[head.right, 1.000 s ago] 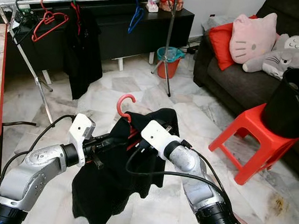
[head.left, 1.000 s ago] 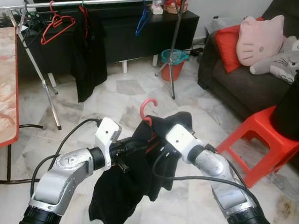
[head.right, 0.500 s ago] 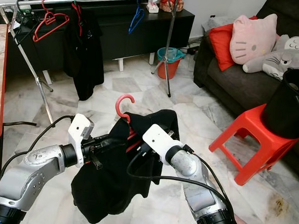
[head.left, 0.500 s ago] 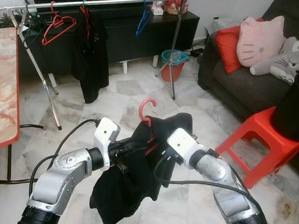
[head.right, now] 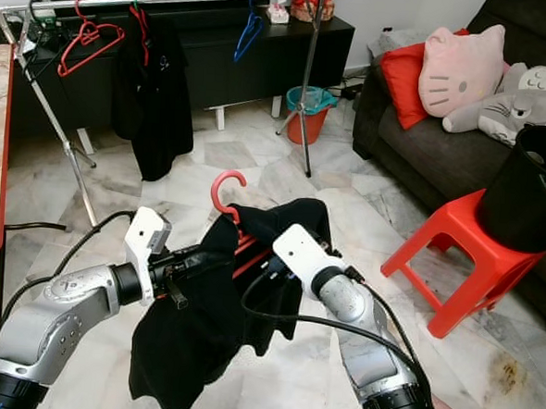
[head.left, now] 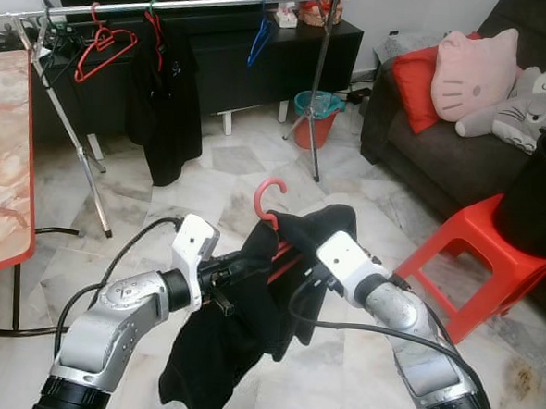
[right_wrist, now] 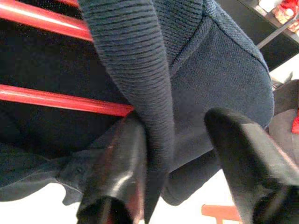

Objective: Hang hanger

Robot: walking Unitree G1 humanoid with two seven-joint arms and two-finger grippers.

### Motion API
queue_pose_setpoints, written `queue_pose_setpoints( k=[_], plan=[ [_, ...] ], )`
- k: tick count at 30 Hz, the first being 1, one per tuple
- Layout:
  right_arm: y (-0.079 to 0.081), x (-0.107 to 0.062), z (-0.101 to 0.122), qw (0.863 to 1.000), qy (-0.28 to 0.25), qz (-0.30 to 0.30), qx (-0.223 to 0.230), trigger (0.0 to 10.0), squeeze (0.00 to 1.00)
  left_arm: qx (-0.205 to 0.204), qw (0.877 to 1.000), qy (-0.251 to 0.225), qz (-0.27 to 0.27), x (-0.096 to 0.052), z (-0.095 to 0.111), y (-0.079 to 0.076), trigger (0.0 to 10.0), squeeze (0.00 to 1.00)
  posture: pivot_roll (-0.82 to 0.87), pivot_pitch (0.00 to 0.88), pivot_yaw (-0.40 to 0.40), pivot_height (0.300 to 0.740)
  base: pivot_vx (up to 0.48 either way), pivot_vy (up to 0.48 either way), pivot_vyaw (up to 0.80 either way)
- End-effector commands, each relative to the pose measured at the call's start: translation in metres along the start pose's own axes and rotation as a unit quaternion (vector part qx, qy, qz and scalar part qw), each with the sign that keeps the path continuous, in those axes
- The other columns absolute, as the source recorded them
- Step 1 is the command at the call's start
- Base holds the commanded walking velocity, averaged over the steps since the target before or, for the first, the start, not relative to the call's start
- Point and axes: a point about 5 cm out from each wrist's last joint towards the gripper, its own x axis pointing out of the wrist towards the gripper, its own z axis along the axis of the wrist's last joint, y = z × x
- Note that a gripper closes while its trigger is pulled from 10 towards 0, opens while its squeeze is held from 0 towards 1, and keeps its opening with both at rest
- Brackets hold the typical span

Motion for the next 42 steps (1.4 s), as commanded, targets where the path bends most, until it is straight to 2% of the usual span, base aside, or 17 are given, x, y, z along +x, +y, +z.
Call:
queue_pose_setpoints(
  k=[1, 33, 35, 37, 42],
  plan=[
    [-0.004, -0.003, 0.001, 1.000, -0.002, -0.012, 0.010, 0.0, 0.00, 0.016, 0.999, -0.028, -0.012, 0.000, 0.016, -0.004, 10.0, 0.00, 0.02, 0.021, -0.060, 0.740, 0.000, 0.000, 0.00],
    [-0.003, -0.001, 0.004, 1.000, -0.010, -0.004, 0.012, 0.0, 0.00, 0.024, 0.999, -0.020, -0.011, -0.002, 0.015, -0.002, 10.0, 0.00, 0.03, 0.025, -0.060, 0.740, 0.000, 0.000, 0.00],
    [-0.005, -0.002, 0.004, 1.000, -0.009, -0.005, 0.006, 0.0, 0.00, 0.032, 0.999, -0.008, -0.015, -0.004, 0.013, -0.002, 10.0, 0.00, 0.03, 0.025, -0.060, 0.740, 0.000, 0.000, 0.00],
    [-0.008, -0.002, 0.004, 1.000, -0.007, -0.005, -0.010, 0.0, 0.00, 0.067, 0.997, 0.045, -0.007, -0.011, 0.002, 0.004, 10.0, 0.00, 0.03, 0.025, -0.060, 0.740, 0.000, 0.000, 0.00],
    [-0.010, -0.002, 0.004, 1.000, -0.005, -0.006, -0.018, 0.0, 0.00, 0.095, 0.991, 0.091, 0.001, -0.019, -0.007, 0.011, 10.0, 0.00, 0.03, 0.025, -0.060, 0.740, 0.000, 0.000, 0.00]
  ],
)
